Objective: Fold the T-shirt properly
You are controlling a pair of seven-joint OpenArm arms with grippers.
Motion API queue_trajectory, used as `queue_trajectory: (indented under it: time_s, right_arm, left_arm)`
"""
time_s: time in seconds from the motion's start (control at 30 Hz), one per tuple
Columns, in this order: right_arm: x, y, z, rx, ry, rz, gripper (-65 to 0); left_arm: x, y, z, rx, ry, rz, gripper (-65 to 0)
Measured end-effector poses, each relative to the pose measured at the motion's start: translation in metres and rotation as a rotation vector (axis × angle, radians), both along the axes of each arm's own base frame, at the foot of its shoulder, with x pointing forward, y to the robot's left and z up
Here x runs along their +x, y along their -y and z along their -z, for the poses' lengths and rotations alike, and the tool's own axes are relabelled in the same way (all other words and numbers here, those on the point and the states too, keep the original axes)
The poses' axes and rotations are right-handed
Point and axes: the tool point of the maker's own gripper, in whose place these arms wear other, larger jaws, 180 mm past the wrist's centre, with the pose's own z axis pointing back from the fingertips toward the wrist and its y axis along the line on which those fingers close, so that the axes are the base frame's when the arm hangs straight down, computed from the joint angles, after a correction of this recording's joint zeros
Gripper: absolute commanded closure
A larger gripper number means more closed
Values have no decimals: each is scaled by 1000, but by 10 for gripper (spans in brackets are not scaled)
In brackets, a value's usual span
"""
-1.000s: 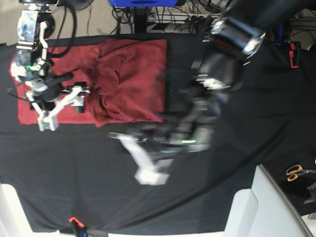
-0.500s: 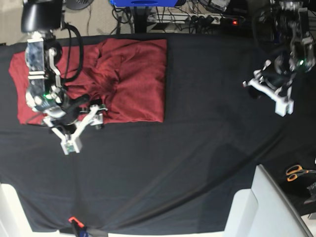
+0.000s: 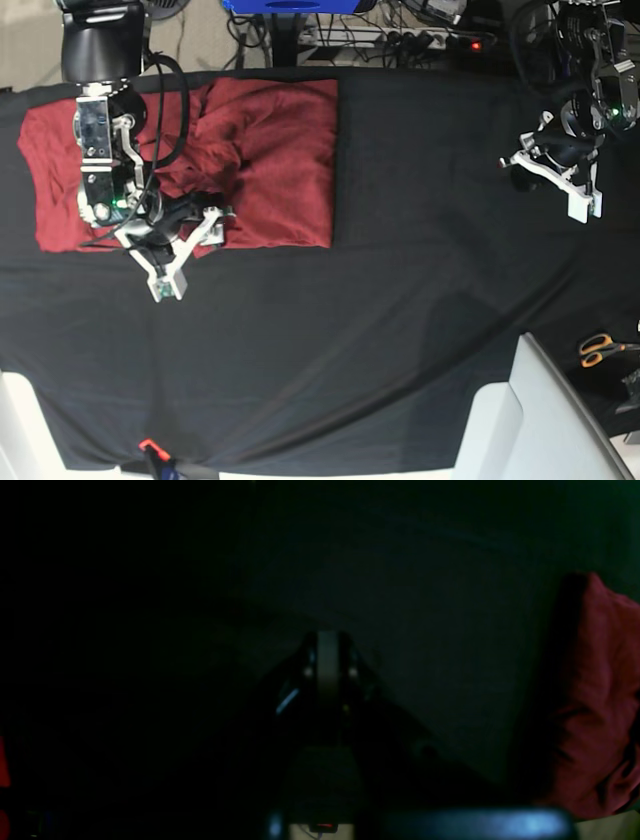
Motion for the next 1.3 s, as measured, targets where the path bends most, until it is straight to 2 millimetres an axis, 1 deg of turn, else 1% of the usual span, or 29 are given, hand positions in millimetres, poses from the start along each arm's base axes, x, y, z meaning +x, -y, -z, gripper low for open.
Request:
queue_trajectory:
  time_s: [0.13,0.23,0.27,0.4,0.53,0.67,0.77,0.87,0.93,1.0,1.1,1.23,1.27,1.3]
  right_arm:
    - [1,0,0,0,4,1,-186]
    - [0,1,0,2,1,6,-50]
    - [0,4,0,10,0,20,-24]
    - [1,26,1,1,-5,81,-14]
    - [-3,37,1,2,-5,121,-8]
    - [-10,42,-2,0,3,138,-8]
    - [-18,42,3,-3,-29,135,-8]
    - [-19,34,5,21,-34,144,-8]
    - [-23,32,7,39,-41,161,-8]
    - [-28,36,10,33,-58,168,-8]
    - [-26,42,10,23,-55,185,-11]
    - [-26,52,11,11,-66,284,-17]
    - [-27,53,11,10,-68,288,-21]
    - [-27,54,12,8,-72,292,-42]
  left_arm:
    - [-1,0,2,-5,-4,-4,0]
    - [-5,-6,12,-11,-31,-26,0]
    - [-7,-7,15,-15,-43,-35,0]
    - [-13,-10,25,-24,-71,-51,0]
    - [-13,-10,25,-24,-71,-51,0]
    - [-9,-10,24,-26,-66,-52,0]
    - [-4,-11,23,-28,-56,-55,0]
    - [-4,-12,22,-25,-56,-56,0]
    - [-5,-11,23,-26,-57,-55,0]
    - [-5,-12,23,-25,-57,-55,0]
    - [-5,-11,23,-26,-56,-55,0]
    - [-5,-12,23,-23,-57,-55,0]
    - [-5,-12,23,-24,-57,-55,0]
    - [-5,-12,23,-24,-56,-55,0]
